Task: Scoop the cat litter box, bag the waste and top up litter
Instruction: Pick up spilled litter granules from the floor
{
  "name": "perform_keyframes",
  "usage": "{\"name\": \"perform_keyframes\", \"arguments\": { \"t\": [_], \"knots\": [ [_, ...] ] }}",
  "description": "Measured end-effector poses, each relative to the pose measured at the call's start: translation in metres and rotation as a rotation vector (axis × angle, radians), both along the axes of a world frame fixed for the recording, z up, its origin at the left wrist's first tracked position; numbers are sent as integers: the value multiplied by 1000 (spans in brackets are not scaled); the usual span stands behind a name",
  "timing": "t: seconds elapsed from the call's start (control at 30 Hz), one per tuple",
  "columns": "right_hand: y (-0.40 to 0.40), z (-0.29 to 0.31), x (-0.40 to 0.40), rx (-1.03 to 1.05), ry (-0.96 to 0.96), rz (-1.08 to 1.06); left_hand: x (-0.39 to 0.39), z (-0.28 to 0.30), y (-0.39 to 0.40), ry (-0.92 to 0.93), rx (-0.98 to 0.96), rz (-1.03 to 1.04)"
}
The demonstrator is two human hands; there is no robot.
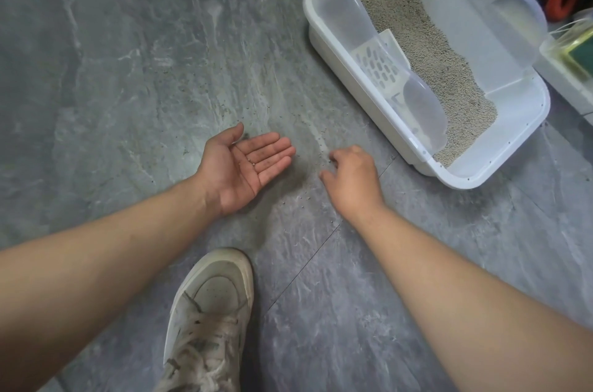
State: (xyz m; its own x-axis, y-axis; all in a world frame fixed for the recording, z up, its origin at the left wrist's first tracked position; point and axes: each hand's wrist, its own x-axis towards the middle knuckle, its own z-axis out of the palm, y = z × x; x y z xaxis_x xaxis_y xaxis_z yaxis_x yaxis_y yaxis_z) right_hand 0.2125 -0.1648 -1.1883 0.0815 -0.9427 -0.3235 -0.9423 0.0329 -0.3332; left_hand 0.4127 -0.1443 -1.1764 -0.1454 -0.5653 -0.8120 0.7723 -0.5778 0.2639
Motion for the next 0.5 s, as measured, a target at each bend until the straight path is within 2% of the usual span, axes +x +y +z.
{"name": "perform_keyframes", "arguments": {
  "t": [0.37, 0.5],
  "knots": [
    [-3, -2, 1, -147, 183, 280, -1, -2, 0, 14, -8, -5],
    [1, 4, 4, -101, 245, 271, 0, -3, 0, 28, -10, -2]
  ]
}}
